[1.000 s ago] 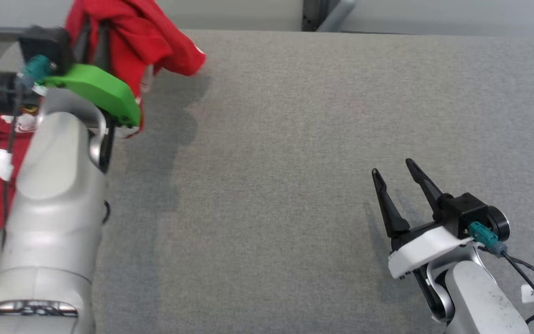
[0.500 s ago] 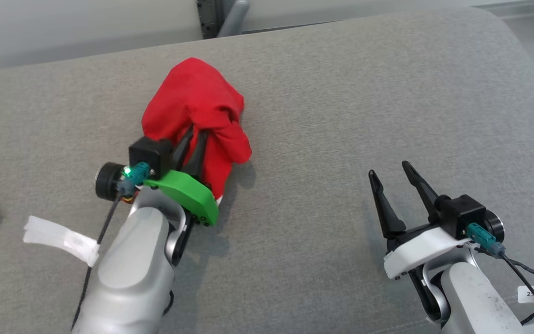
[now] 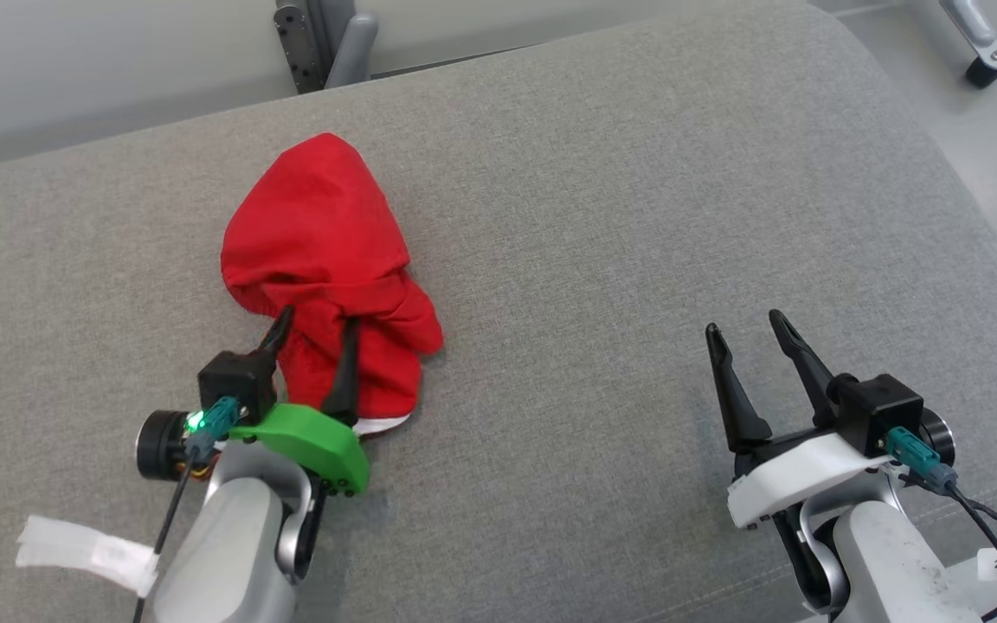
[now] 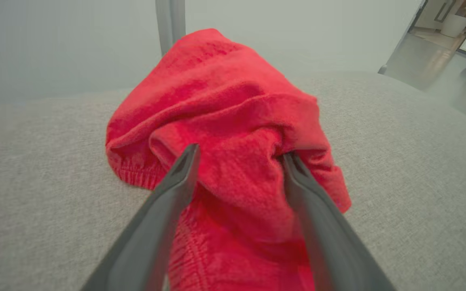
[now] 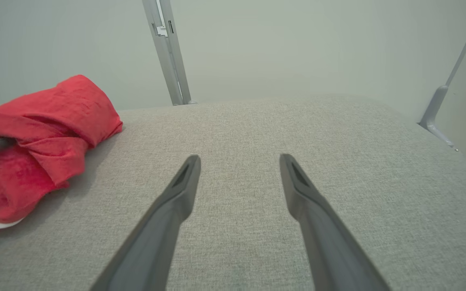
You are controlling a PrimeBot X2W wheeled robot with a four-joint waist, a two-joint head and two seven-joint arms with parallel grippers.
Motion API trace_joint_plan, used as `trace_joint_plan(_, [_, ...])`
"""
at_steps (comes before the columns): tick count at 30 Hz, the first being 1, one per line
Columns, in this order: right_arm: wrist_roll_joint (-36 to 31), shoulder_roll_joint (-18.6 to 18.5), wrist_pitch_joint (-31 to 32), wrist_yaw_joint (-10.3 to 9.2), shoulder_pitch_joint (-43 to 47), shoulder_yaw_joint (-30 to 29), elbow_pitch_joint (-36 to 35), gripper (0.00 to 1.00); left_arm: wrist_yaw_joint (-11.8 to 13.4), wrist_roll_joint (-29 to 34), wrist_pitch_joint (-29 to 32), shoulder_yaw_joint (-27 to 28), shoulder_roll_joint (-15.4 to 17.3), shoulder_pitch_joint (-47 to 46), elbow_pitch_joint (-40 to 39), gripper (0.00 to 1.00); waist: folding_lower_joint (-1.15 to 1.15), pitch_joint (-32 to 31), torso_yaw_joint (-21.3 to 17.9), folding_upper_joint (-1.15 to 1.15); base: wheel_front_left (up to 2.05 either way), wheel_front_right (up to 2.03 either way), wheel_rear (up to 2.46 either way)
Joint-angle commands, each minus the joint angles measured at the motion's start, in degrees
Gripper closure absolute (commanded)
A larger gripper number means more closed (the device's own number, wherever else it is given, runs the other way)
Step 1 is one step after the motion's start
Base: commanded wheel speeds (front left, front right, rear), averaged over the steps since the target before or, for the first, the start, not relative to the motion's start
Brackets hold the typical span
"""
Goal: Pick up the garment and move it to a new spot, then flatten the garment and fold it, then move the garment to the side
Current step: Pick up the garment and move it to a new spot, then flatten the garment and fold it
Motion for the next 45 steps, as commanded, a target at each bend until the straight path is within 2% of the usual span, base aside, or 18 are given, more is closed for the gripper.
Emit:
trace_joint_plan(1, [-0.2, 0.0, -0.2, -0.04, 0.6, -0.3, -0.3, 0.0, 0.2, 0.8, -0.1, 1.4, 1.0, 1.9, -1.2, 0.0, 0.0, -1.7, 1.7, 0.54, 0.0, 0.0, 0.0])
trace_joint_plan(6, [-0.4, 0.2, -0.2, -0.04, 2.1, -1.0, -0.3, 0.0, 0.6, 2.4, 0.0, 8.7, 1.7, 9.2, -6.6, 0.0, 0.0, -4.6, 4.3, 0.54, 0.0, 0.0, 0.0])
trace_joint_plan(10, [-0.6, 0.2, -0.2, -0.04, 3.3, -1.5, -0.2, 0.0, 0.2, 4.0, 0.0, 12.6, 1.6, 13.8, -9.7, 0.0, 0.0, -6.6, 6.0, 0.54, 0.0, 0.0, 0.0])
trace_joint_plan(17, [-1.2, 0.3, -0.2, -0.04, 5.4, -2.3, -0.6, 0.0, 1.0, 5.7, -0.1, 19.1, 0.4, 21.2, -14.8, 0.0, 0.0, -9.7, 7.3, 0.54, 0.0, 0.0, 0.0])
trace_joint_plan(22, [-1.8, 0.0, -0.2, -0.04, 7.8, -2.6, -1.4, 0.0, -0.7, 7.5, -0.1, 21.8, -0.4, 26.4, -18.2, 0.0, 0.0, -10.8, 8.2, 0.54, 0.0, 0.0, 0.0])
trace_joint_plan(28, [-1.3, 0.3, -0.2, -0.04, 9.4, -3.1, -1.3, 0.0, -1.9, 6.9, -0.1, 20.7, -0.8, 28.9, -18.3, 0.0, 0.0, -11.0, 8.2, 0.54, 0.0, 0.0, 0.0])
trace_joint_plan(30, [-1.2, 0.3, -0.2, -0.04, 9.6, -3.0, -1.1, 0.0, -1.3, 5.9, -0.1, 19.8, -0.8, 28.8, -18.2, 0.0, 0.0, -11.0, 8.2, 0.54, 0.0, 0.0, 0.0])
trace_joint_plan(34, [-1.3, 0.1, -0.2, -0.04, 9.3, -2.9, -0.9, 0.0, -1.9, 4.6, -0.1, 17.7, -0.7, 27.5, -18.1, 0.0, 0.0, -10.6, 8.2, 0.54, 0.0, 0.0, 0.0])
trace_joint_plan(39, [-1.3, -0.2, -0.2, -0.04, 8.1, -2.0, -1.0, 0.0, -5.1, -1.8, -0.1, 12.1, -0.8, 24.1, -18.4, 0.0, 0.0, -8.6, 7.9, 0.54, 0.0, 0.0, 0.0])
trace_joint_plan(40, [-1.2, -0.2, -0.2, -0.04, 7.4, -1.4, -1.1, 0.0, -5.6, -2.6, -0.1, 9.4, -0.7, 22.5, -17.9, 0.0, 0.0, -7.4, 7.5, 0.54, 0.0, 0.0, 0.0])
trace_joint_plan(45, [-0.6, -0.8, -0.2, -0.04, 5.4, 0.5, -0.9, 0.0, -6.1, -3.4, -0.1, 5.2, -0.7, 17.8, -14.6, 0.0, 0.0, -4.4, 5.0, 0.54, 0.0, 0.0, 0.0])
